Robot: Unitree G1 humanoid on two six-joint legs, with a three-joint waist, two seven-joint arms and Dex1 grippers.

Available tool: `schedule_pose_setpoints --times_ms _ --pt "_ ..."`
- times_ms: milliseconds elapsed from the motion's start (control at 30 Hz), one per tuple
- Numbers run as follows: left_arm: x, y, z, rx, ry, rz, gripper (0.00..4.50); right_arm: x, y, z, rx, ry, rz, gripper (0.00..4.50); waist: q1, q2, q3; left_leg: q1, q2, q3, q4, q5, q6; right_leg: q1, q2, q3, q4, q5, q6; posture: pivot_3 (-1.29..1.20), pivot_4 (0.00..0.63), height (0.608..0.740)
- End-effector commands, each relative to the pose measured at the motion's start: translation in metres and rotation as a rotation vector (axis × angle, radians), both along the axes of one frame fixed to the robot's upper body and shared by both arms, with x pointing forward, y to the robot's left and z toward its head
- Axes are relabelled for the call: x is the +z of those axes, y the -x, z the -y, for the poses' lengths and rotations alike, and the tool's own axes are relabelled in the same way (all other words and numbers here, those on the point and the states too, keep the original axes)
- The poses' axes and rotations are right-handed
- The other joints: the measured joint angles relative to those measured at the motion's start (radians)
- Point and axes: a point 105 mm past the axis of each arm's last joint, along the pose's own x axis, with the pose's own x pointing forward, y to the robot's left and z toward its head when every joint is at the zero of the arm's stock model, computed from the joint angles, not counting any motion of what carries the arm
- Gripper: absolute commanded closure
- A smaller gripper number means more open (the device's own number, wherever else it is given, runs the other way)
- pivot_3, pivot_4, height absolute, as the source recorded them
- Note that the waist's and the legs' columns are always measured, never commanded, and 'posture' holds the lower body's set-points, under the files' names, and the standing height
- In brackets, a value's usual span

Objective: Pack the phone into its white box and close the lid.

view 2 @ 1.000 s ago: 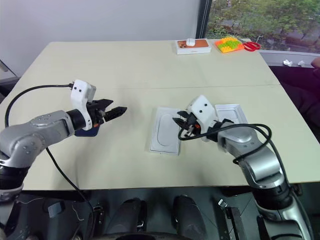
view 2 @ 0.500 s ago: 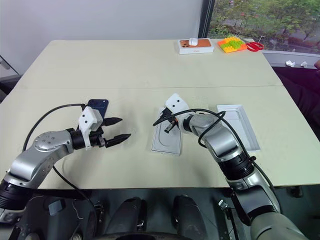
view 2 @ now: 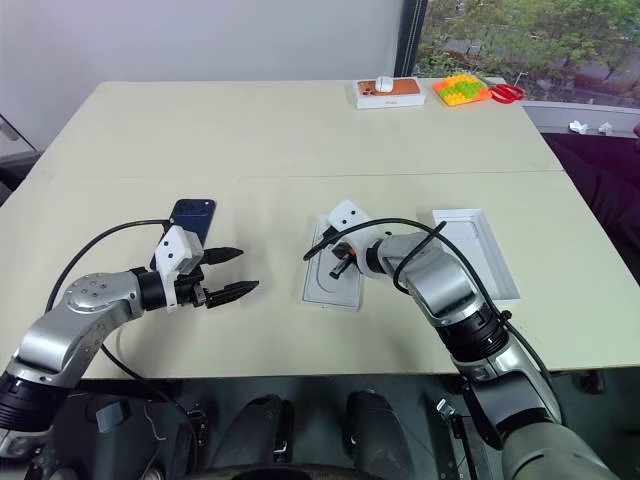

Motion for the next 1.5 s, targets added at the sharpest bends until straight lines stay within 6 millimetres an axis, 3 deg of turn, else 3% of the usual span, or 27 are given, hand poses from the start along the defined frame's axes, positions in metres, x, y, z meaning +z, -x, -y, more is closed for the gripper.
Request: schedule_pose_setpoints --times_ms 33,200,433,900,1067,1267,1500 --pt "0.008 0.001 0.002 -0.011 0.002 0.035 0.67 -0.012 0.014 -0.001 0.025 0.015 -0.071 4.46 -0.001 0.000 0.000 0.000 0.000 0.000 0.000 0.000 0.000 0.000 0.000 0.000 0.000 0.000 0.000 0.00 0.150 0.740" --pt "0.007 0.000 0.005 -0.017 0.004 0.033 0.67 -0.013 0.024 -0.004 0.061 0.010 -0.101 4.46 -0.003 0.000 0.000 0.000 0.000 0.000 0.000 0.000 0.000 0.000 0.000 0.000 0.000 0.000 0.000 0.00 0.150 0.740" --pt "0.006 0.000 0.006 -0.021 0.007 0.035 0.67 -0.014 0.058 -0.012 0.236 0.032 -0.147 4.46 -0.003 0.000 0.000 0.000 0.000 -0.001 0.000 0.000 0.000 0.000 0.000 0.000 0.000 0.000 0.000 0.00 0.150 0.740" --pt "0.005 0.001 0.006 -0.016 0.007 0.038 0.67 -0.009 0.069 -0.012 0.330 0.027 -0.183 4.46 -0.003 0.000 0.000 0.000 0.000 -0.001 0.000 0.000 0.001 0.000 0.000 -0.001 0.000 0.000 0.000 0.00 0.150 0.740" --pt "0.004 0.002 0.005 -0.011 0.004 0.036 0.67 0.001 0.050 -0.007 0.247 0.007 -0.120 4.46 -0.004 0.000 0.000 0.000 0.000 -0.001 0.000 0.000 0.001 0.000 0.000 -0.001 0.000 0.000 0.000 0.00 0.150 0.740" --pt "0.004 0.002 0.004 -0.009 0.001 0.036 0.67 0.034 0.007 0.010 0.048 -0.042 0.020 4.46 -0.003 0.000 0.000 0.000 0.000 -0.001 0.000 0.000 0.001 0.000 0.000 -0.001 0.000 0.000 0.000 0.00 0.150 0.740" --pt "0.005 0.002 0.007 -0.012 0.006 0.039 0.67 0.019 -0.022 0.024 -0.122 -0.030 0.012 4.46 -0.002 0.000 0.000 0.000 0.000 -0.001 0.000 0.000 0.001 0.000 0.000 -0.001 0.000 0.000 0.000 0.00 0.150 0.740"
